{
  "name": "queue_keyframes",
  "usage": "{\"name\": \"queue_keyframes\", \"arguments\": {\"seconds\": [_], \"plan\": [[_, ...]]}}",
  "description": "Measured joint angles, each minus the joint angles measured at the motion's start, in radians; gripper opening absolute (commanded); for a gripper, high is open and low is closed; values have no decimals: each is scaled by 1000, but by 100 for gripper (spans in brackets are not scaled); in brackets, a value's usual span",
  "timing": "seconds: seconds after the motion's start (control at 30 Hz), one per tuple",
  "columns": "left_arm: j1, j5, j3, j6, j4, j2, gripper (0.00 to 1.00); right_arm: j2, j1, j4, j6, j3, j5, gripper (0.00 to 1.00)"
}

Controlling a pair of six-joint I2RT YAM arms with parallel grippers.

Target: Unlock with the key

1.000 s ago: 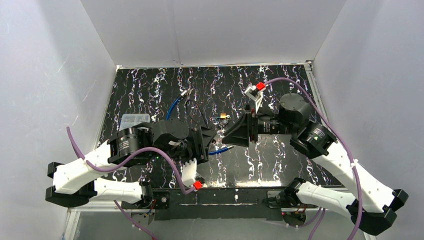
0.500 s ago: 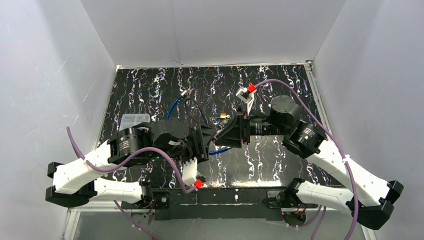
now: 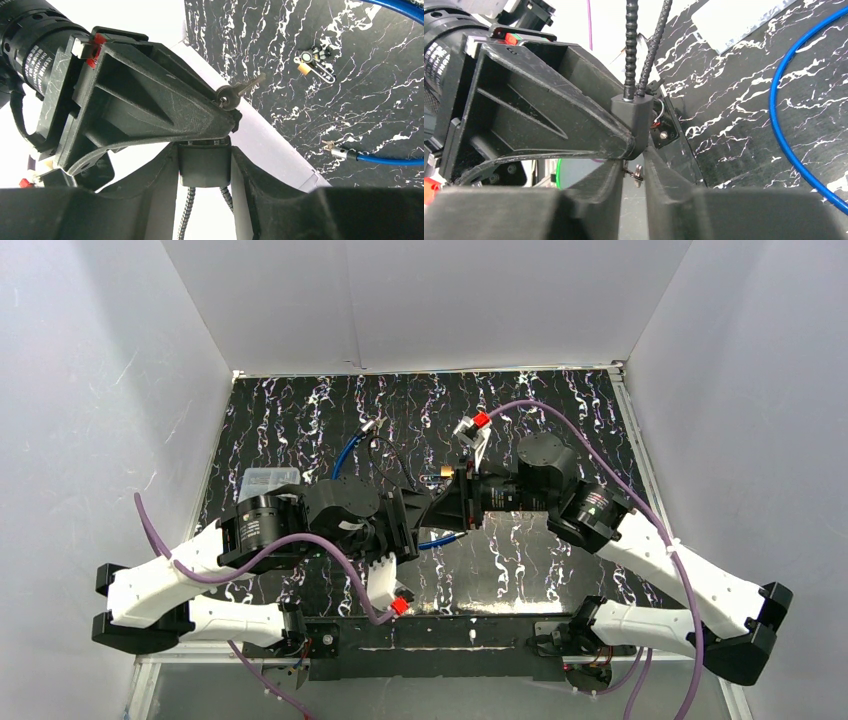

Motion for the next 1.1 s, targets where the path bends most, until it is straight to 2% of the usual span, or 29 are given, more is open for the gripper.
{"name": "queue_keyframes", "arguments": {"seconds": [0.03,0.5,0.87,1.0,1.1], "plan": [[0,0,0,0,1,1,0,-1,1,2,1,0,6,1],[-12,-16,1,-5,31,32,0,-101,6,-9,25,-69,68,1],[-8,-138,6,-60,-30,53,0,-223,10,-237,13,-115,105,1],[-8,-132,-8,-163,-27,53,0,-253,11,-310,-6,-100,171,1],[-7,-81,-70,-342,-2,47,0,-292,11,-325,-12,-82,231,1]]}}
